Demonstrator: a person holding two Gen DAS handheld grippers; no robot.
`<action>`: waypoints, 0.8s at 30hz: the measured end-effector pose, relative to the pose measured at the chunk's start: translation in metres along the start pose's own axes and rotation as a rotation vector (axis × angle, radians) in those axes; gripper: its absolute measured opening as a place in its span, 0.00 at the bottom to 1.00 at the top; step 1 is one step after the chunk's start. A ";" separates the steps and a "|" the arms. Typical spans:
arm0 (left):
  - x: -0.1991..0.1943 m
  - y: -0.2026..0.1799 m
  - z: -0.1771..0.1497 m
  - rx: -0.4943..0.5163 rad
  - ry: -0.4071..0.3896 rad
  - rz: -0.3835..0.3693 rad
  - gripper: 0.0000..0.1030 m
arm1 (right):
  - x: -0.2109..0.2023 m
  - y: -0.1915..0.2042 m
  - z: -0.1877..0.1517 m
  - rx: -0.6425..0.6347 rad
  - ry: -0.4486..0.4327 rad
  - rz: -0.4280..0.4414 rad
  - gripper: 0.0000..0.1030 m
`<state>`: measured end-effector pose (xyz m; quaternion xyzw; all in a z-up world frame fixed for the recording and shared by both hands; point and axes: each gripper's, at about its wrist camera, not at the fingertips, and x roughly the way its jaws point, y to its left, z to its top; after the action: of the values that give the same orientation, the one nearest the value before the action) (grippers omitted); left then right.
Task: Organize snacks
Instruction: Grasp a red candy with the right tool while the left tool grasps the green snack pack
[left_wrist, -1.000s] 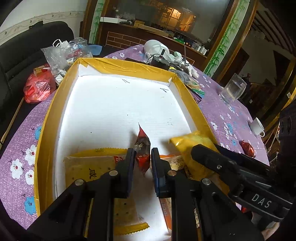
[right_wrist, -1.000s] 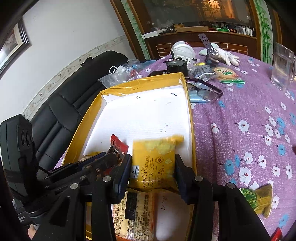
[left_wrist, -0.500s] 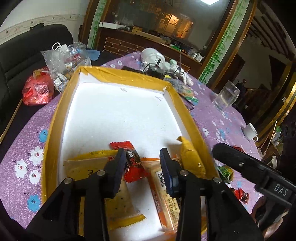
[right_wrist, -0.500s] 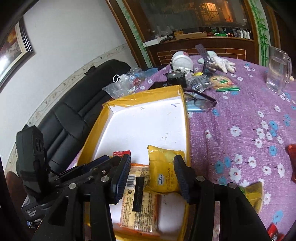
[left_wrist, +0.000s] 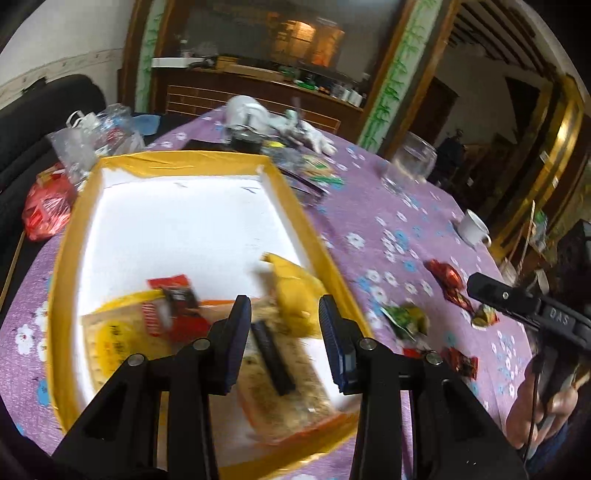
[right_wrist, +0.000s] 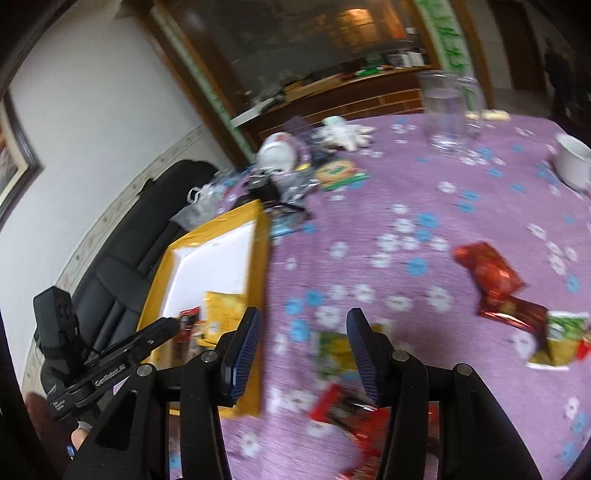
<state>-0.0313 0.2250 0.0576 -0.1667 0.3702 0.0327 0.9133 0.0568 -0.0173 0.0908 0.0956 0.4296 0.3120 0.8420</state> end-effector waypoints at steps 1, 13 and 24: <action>0.001 -0.005 -0.001 0.014 0.006 -0.003 0.35 | -0.004 -0.008 -0.001 0.012 -0.001 -0.008 0.49; 0.014 -0.071 -0.011 0.207 0.082 -0.060 0.34 | -0.016 -0.079 -0.046 -0.007 0.143 -0.116 0.50; 0.044 -0.120 -0.014 0.441 0.257 -0.113 0.48 | -0.003 -0.049 -0.080 -0.383 0.213 -0.195 0.42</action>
<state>0.0134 0.1041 0.0514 0.0133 0.4713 -0.1213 0.8735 0.0149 -0.0662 0.0231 -0.1412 0.4560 0.3135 0.8209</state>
